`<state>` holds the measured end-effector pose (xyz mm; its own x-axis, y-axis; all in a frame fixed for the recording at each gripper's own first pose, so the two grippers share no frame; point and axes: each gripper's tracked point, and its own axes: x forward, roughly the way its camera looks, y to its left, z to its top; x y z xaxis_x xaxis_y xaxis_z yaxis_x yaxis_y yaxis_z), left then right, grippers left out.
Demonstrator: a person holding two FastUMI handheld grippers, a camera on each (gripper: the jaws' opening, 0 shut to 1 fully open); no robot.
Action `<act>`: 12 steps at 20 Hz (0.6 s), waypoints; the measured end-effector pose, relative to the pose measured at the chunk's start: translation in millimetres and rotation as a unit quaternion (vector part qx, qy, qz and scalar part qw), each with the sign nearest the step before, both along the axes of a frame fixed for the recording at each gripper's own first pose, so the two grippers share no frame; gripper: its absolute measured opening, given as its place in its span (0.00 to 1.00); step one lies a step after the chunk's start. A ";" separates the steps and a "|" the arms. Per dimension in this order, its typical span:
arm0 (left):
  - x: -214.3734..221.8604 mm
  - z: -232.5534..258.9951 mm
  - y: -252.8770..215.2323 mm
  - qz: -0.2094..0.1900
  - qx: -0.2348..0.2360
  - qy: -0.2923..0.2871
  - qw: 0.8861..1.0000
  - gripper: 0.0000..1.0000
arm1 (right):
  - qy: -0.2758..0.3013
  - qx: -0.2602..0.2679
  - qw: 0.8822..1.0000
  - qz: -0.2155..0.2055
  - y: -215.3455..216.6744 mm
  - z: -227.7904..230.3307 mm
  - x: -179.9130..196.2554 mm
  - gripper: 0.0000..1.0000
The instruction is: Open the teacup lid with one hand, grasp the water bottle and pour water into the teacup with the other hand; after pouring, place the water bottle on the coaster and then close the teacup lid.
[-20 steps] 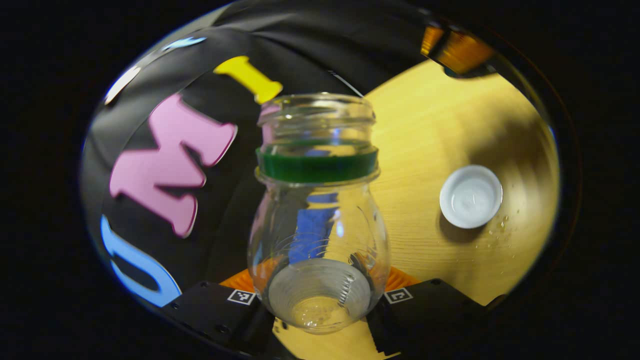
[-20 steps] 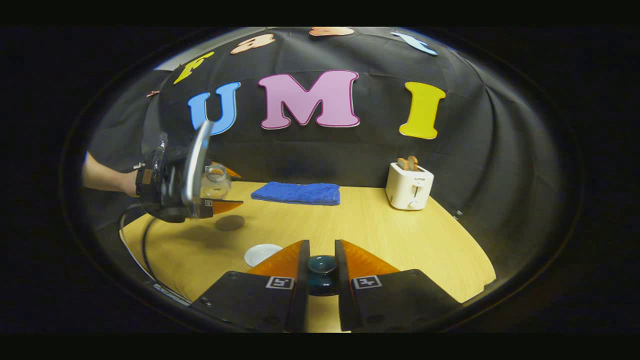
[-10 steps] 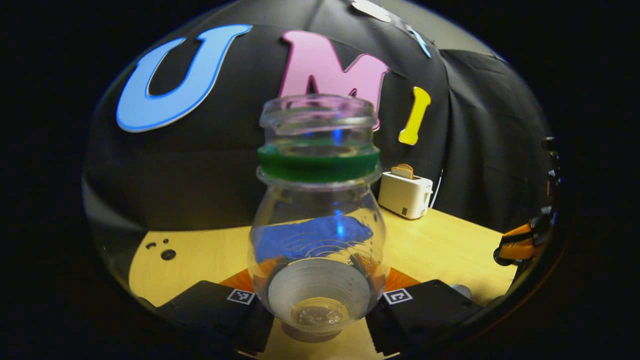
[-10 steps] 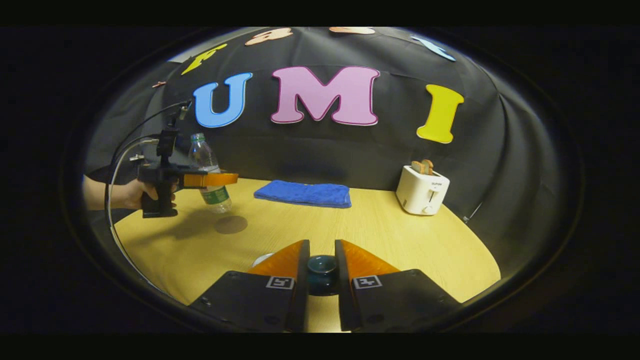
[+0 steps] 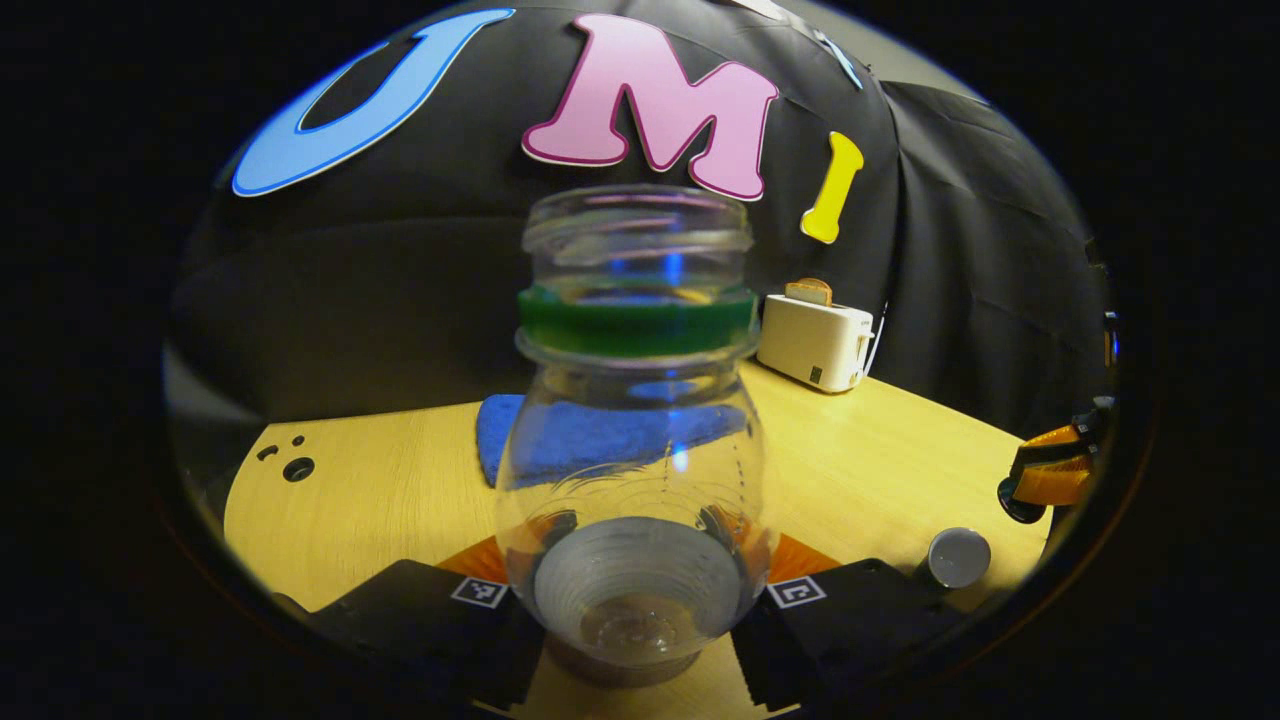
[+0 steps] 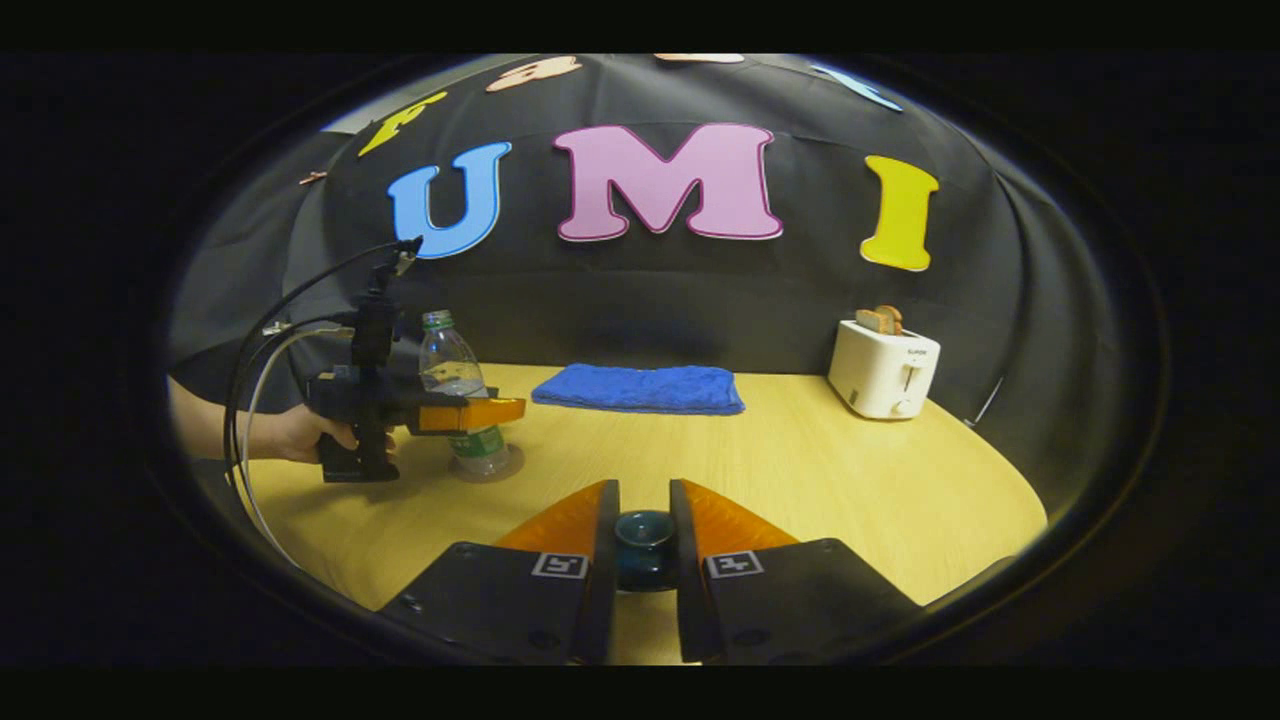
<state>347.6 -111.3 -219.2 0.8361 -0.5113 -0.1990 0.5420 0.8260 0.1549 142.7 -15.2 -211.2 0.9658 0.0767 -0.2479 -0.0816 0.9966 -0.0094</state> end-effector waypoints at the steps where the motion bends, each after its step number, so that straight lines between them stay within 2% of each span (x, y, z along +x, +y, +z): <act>1: 0.8 1.0 -0.3 0.003 0.000 0.002 1.000 0.80 | -0.001 0.004 1.000 0.001 2.0 -0.4 4.6 0.28; 2: 0.7 0.2 1.9 0.009 0.004 0.005 1.000 0.81 | -0.001 0.008 1.000 0.000 3.7 -1.7 8.5 0.23; 3: 0.7 -2.2 2.0 0.015 0.010 0.008 1.000 0.82 | -0.002 0.011 1.000 -0.001 4.7 -1.9 10.0 0.28; 4: -1.5 -3.2 3.2 0.019 0.016 0.011 1.000 0.83 | -0.002 0.013 1.000 -0.002 5.9 -1.0 10.1 0.28; 6: -9.1 -4.4 8.9 0.022 0.018 0.017 0.999 0.99 | -0.002 0.012 1.000 -0.003 6.0 0.6 8.1 0.28; 12: -40.6 -20.3 34.0 0.053 0.032 0.055 0.997 0.98 | -0.002 0.007 1.000 0.003 7.2 -3.2 3.2 0.28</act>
